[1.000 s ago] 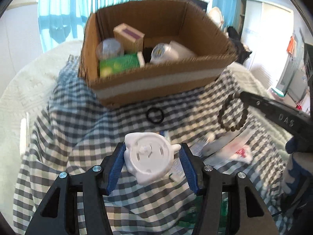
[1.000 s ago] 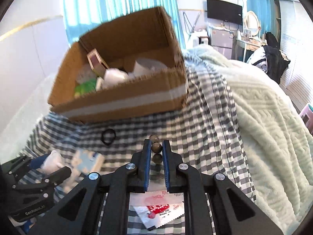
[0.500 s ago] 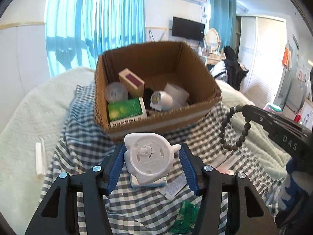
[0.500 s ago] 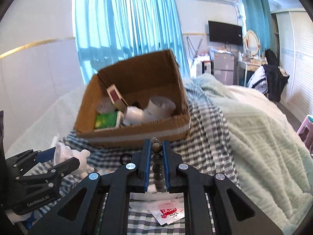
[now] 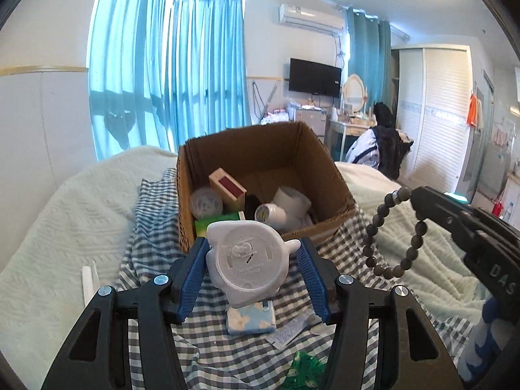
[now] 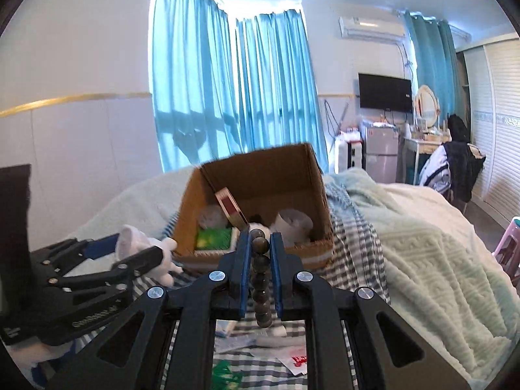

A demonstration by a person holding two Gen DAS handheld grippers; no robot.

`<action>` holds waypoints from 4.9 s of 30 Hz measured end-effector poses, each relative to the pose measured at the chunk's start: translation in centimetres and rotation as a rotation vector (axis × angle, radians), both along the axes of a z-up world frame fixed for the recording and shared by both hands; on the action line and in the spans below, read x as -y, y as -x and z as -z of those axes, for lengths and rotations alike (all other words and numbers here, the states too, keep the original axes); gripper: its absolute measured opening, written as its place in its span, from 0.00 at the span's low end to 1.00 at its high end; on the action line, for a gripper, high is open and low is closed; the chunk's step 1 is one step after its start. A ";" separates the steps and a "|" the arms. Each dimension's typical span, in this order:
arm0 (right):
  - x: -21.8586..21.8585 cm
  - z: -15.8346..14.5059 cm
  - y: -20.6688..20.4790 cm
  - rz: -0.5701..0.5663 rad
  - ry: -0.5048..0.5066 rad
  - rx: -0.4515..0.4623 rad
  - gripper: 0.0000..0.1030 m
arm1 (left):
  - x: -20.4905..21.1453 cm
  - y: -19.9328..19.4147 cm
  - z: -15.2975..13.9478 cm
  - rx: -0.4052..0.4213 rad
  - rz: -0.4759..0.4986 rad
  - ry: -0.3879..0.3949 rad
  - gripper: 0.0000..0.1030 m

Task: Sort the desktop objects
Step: 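Carry the plush toy and bracelet over the cardboard box and open both grippers, then withdraw both grippers from the box back toward the remaining items, then grasp the blue floral tissue pack with the left gripper while the right gripper grasps the green snack bag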

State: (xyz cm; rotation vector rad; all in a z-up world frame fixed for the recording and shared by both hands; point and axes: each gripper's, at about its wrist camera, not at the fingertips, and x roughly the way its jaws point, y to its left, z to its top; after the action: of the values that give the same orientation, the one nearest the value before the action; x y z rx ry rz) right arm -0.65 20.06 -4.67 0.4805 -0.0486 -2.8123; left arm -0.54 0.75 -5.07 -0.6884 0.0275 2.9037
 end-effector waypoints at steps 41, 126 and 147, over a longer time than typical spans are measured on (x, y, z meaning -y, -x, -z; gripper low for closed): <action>3.2 -8.4 9.5 -0.038 -0.081 -0.120 0.10 | 0.8 13.0 -5.9 -0.085 -0.041 0.019 0.56; -2.9 -4.7 -1.6 0.026 -0.074 -0.071 0.99 | 1.5 3.7 -0.2 -0.055 -0.065 0.025 1.00; -1.3 11.3 0.1 -0.112 -0.058 0.288 0.99 | 0.4 7.2 14.4 0.228 -0.009 0.080 1.00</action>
State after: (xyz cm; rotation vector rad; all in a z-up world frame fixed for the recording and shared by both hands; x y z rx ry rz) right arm -0.70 21.35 -15.93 0.8698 0.0003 -2.6203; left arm -7.72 0.39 -19.44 -1.0306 0.1141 2.8261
